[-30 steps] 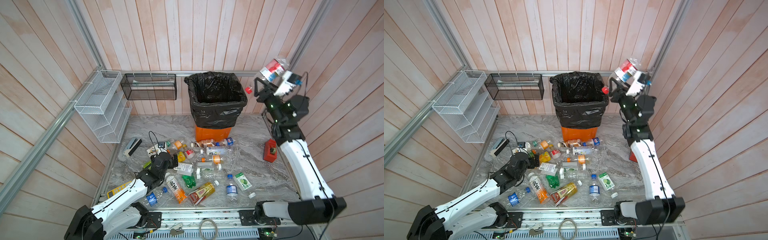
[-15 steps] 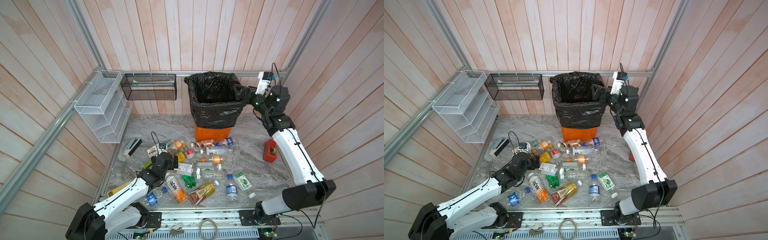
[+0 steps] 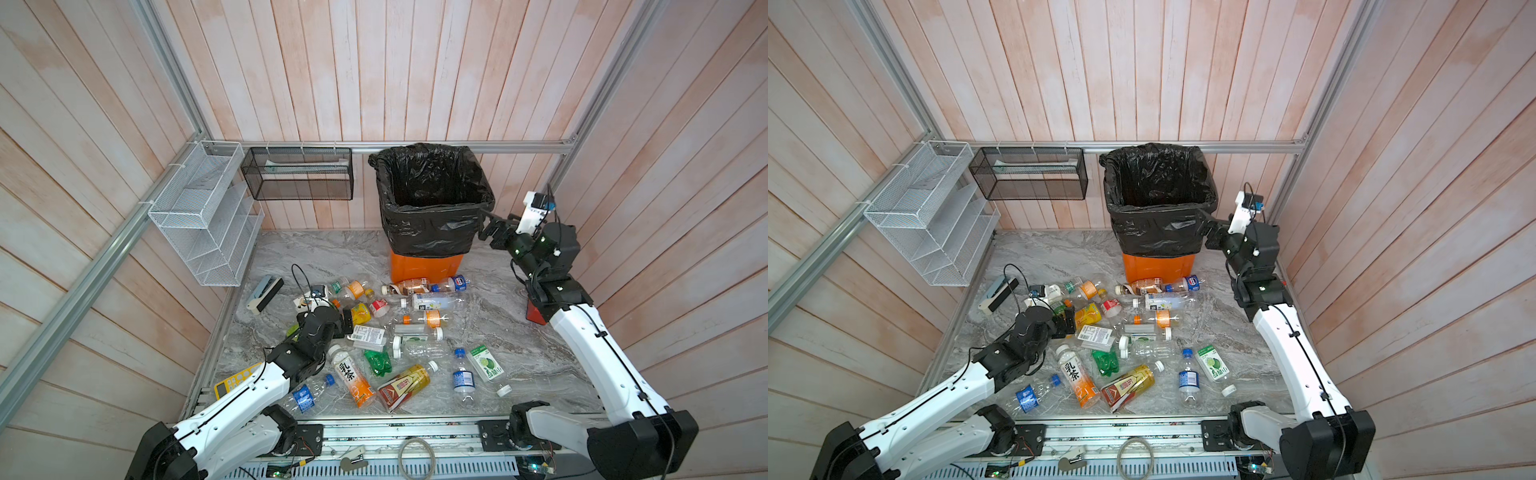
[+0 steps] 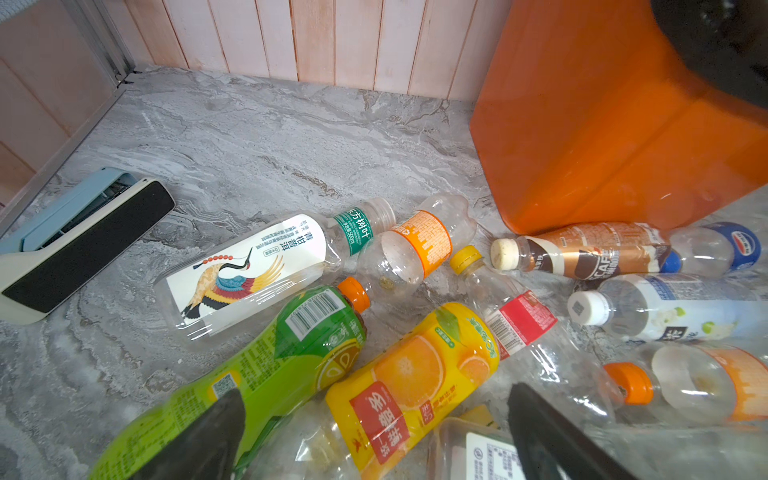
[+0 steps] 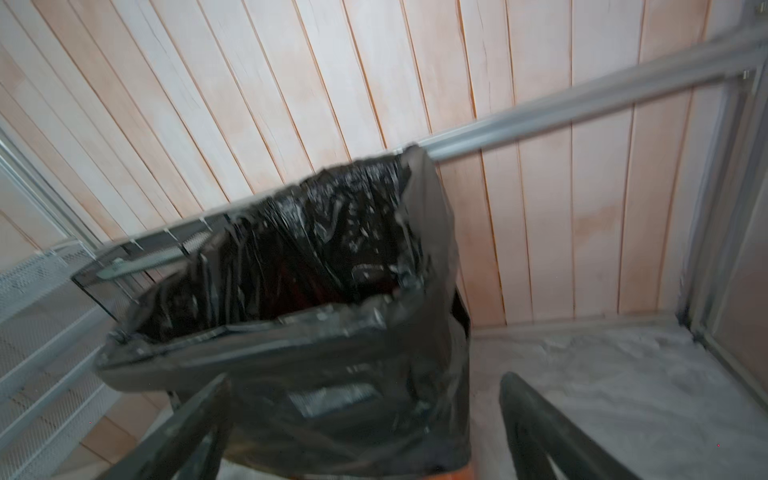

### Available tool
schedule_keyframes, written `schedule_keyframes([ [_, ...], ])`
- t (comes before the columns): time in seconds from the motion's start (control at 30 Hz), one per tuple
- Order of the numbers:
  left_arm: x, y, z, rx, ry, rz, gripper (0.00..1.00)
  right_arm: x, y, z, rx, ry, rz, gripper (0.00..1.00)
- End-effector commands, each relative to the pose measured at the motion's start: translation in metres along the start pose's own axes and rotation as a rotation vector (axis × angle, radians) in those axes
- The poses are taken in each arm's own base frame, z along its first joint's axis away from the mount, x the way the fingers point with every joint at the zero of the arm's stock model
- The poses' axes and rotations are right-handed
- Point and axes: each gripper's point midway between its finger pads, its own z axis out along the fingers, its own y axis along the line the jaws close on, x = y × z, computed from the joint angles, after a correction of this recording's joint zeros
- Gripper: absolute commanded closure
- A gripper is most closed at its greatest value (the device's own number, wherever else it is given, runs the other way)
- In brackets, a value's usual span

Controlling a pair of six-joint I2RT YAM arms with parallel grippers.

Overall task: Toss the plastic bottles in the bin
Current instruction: 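Lower the right gripper from the bin onto the green lime-label bottle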

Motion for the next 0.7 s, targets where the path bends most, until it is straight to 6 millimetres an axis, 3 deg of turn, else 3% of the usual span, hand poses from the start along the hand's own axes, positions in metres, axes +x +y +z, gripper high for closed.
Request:
schedule_keyframes([
  [0.0,0.005,0.007,0.000,-0.023,0.000,-0.008,0.00,0.059,-0.025,-0.006,0.080,0.129,0.090,0.03],
  [0.2,0.006,0.002,0.001,0.008,0.005,0.018,0.00,0.165,-0.064,-0.041,0.307,0.377,0.118,0.04],
  [0.4,0.006,-0.001,0.001,0.020,0.006,0.025,0.00,0.209,-0.104,-0.095,0.534,0.476,0.147,0.04],
  [0.67,0.007,-0.007,0.001,0.054,0.015,0.019,0.00,0.246,-0.112,-0.144,0.612,0.538,0.265,0.06],
])
